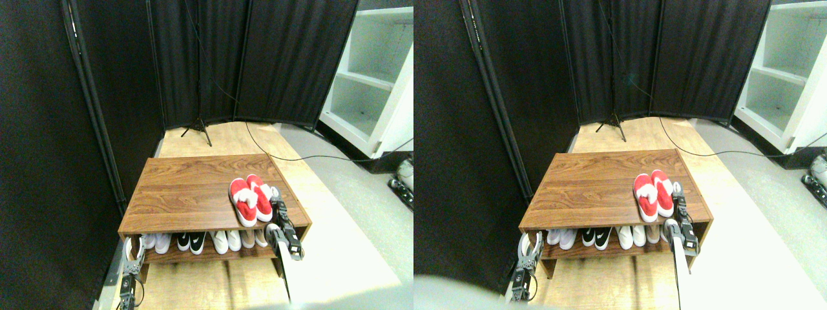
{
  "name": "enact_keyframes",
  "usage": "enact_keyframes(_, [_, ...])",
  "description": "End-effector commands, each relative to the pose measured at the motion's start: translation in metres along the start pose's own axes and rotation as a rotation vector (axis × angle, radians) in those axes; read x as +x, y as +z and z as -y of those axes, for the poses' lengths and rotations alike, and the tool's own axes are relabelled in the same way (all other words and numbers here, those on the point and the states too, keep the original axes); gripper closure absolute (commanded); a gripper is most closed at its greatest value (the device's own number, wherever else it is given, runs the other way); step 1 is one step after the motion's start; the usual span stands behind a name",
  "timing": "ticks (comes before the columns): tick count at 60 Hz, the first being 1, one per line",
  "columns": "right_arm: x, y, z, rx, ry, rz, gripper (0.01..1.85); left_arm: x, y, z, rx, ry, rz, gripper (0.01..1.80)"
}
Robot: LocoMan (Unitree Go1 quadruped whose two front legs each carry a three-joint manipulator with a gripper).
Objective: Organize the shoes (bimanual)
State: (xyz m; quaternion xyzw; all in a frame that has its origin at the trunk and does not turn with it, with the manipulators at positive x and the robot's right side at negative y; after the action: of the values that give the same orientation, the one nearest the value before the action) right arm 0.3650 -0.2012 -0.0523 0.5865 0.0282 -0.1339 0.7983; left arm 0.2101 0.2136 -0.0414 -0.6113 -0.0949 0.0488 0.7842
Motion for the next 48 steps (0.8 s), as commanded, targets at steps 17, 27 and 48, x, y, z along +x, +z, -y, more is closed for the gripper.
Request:
enact_keyframes(17, [-0.01, 0.028, -0.026, 0.034, 0.086, 0.031, 1.85, 0.006, 0.003, 0.003, -0.007, -0.032, -0.004, 1.56])
enact_keyframes(27, [-0.029, 0.035, -0.036, 0.059, 0.132, 0.047, 1.85, 0.008, 0.004, 0.002, 0.0, -0.03, -0.009, 1.55])
enact_keyframes(48, [-0.089, 0.042, -0.037, 0.015, 0.222, 0.049, 1.85, 0.009, 0.003, 0.002, -0.007, -0.032, -0.038, 1.55])
